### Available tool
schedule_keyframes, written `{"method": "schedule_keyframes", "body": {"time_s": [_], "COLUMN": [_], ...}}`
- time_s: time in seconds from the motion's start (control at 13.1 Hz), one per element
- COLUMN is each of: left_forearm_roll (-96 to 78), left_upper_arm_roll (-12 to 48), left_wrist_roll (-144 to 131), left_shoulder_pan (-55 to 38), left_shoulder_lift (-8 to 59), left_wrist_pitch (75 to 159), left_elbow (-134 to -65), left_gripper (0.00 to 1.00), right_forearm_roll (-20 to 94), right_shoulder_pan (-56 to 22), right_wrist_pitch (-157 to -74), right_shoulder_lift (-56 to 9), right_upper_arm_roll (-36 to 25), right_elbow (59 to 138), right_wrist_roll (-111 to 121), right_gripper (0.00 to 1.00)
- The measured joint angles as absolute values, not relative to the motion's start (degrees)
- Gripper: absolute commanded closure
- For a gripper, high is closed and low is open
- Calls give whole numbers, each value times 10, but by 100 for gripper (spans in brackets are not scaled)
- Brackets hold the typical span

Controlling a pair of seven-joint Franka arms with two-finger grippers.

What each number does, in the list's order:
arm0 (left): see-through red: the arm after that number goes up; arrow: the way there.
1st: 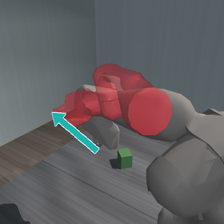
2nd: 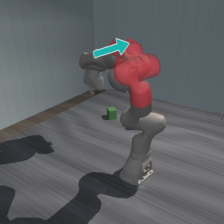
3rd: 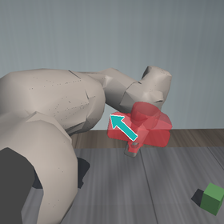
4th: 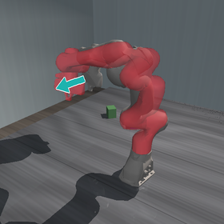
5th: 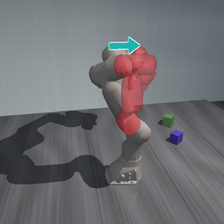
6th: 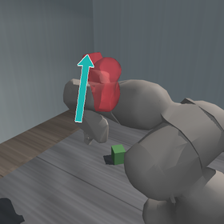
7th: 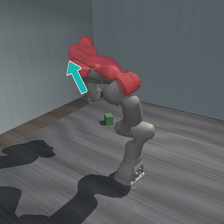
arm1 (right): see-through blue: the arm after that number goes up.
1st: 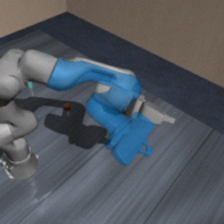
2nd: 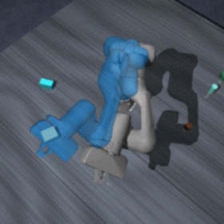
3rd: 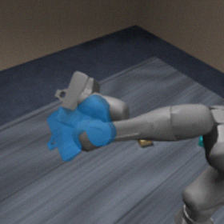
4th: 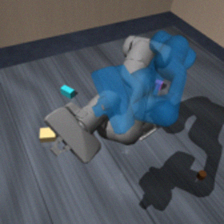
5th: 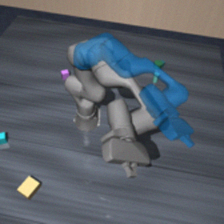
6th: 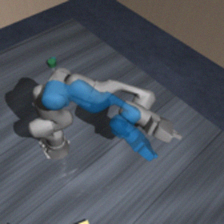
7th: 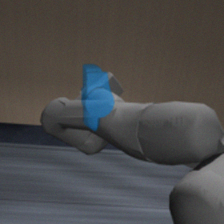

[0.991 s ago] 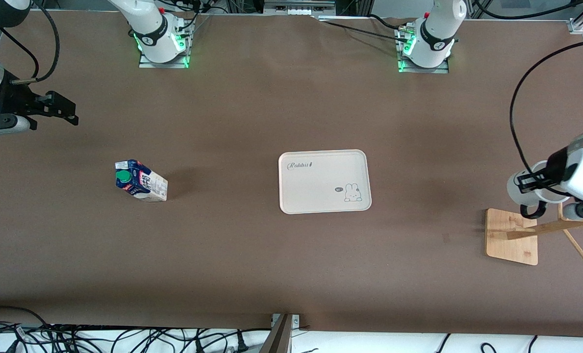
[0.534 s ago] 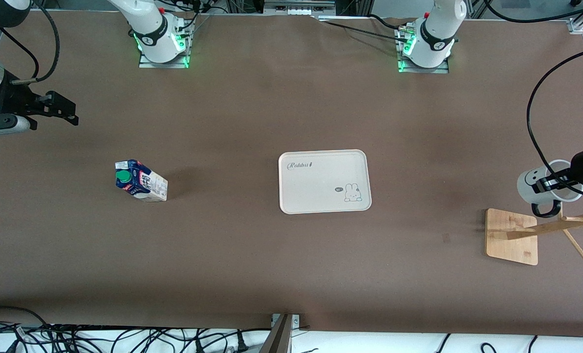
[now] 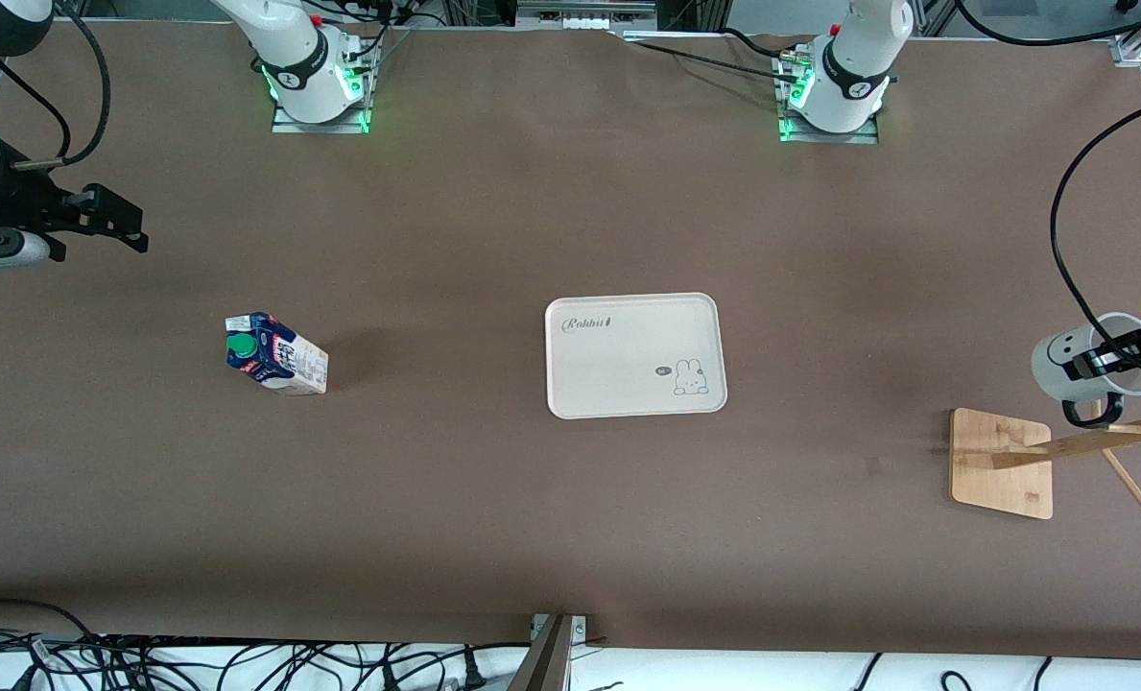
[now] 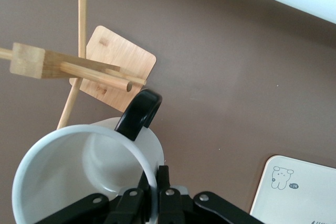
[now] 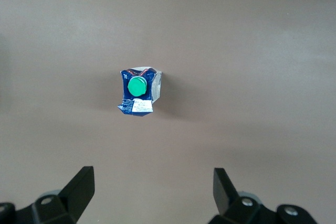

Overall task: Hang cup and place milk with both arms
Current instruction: 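Hook the mug handle onto a stand peg with the left gripper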

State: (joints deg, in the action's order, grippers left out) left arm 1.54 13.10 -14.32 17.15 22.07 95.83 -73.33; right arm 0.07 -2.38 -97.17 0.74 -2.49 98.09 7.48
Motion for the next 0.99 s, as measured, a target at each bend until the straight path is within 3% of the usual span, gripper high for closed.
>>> {"method": "schedule_keyframes", "body": {"time_s": [0.99], "left_forearm_roll": [-5], "left_upper_arm_roll": [130], "left_wrist_roll": [-143], "left_shoulder_pan": [204], "left_shoulder_lift": [271], "left_wrist_pitch": [961], "left_elbow": [-686], "left_gripper": [100], "right_forearm_roll": [1], "right_shoulder_pan": [-24], "right_wrist_pitch": [-972], "right_shoulder_lift": [7], "right_upper_arm_roll": [-23], "right_elbow": [980], "right_wrist_roll": [75], "right_gripper": [0]}}
